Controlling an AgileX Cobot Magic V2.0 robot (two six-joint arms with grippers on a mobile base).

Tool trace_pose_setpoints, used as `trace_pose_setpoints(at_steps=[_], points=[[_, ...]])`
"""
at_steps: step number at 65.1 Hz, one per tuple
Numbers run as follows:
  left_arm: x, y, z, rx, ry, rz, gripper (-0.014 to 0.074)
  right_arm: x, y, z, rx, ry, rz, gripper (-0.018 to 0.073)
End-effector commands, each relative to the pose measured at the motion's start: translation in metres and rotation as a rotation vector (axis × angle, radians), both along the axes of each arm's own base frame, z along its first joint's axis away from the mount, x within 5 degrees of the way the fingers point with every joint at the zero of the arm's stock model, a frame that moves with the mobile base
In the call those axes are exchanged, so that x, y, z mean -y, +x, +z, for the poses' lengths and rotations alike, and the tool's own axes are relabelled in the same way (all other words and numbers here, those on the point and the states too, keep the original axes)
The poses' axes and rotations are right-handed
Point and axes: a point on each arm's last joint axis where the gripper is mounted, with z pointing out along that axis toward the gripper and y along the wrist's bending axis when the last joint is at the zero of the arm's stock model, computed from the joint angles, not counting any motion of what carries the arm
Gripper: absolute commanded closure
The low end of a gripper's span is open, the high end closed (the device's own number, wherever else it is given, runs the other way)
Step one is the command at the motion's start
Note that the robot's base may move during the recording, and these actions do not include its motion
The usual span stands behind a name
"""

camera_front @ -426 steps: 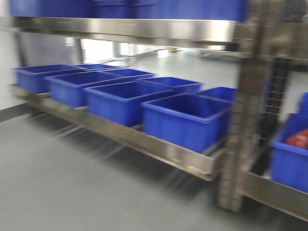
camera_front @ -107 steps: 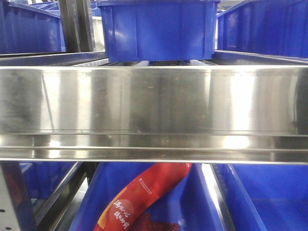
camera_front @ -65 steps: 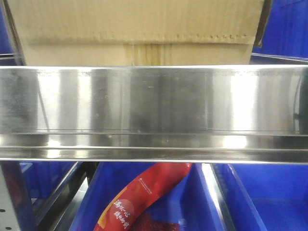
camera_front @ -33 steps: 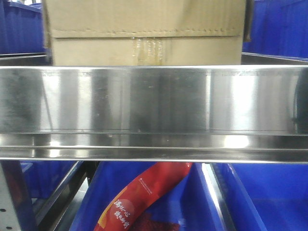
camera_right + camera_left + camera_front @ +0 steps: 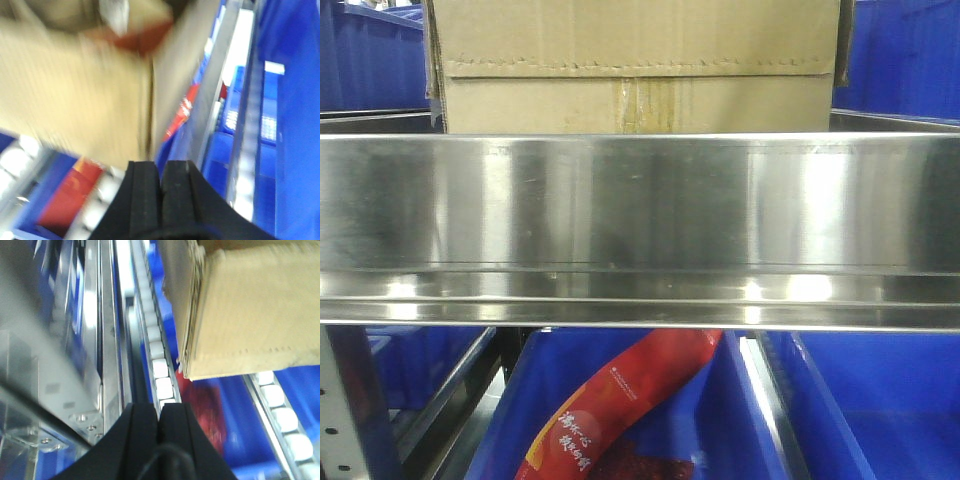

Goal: Stack two boxes on right shelf middle

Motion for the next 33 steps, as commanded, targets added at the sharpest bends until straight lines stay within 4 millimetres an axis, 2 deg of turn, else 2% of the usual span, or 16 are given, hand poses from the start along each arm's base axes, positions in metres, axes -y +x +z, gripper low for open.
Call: trace_pose_setpoints(at_steps=[1, 19, 33], points=[[-0.006, -0.021, -0.015, 0.111, -0.028, -0.010, 0.0708, 0.006, -0.012, -0.016, 0.099, -0.009, -0.007, 0.0721], [-0.018, -0.081, -0.073, 0.402, -0.093, -0.061, 0.0708, 0.021, -0.053, -0.078, 0.292, 0.022, -0.018, 0.0721], [-0.023, -0.108, -0.099, 0.529, -0.122, -0.077, 0.0708, 0.030, -0.078, -0.103, 0.423, 0.063, -0.033, 0.0721]])
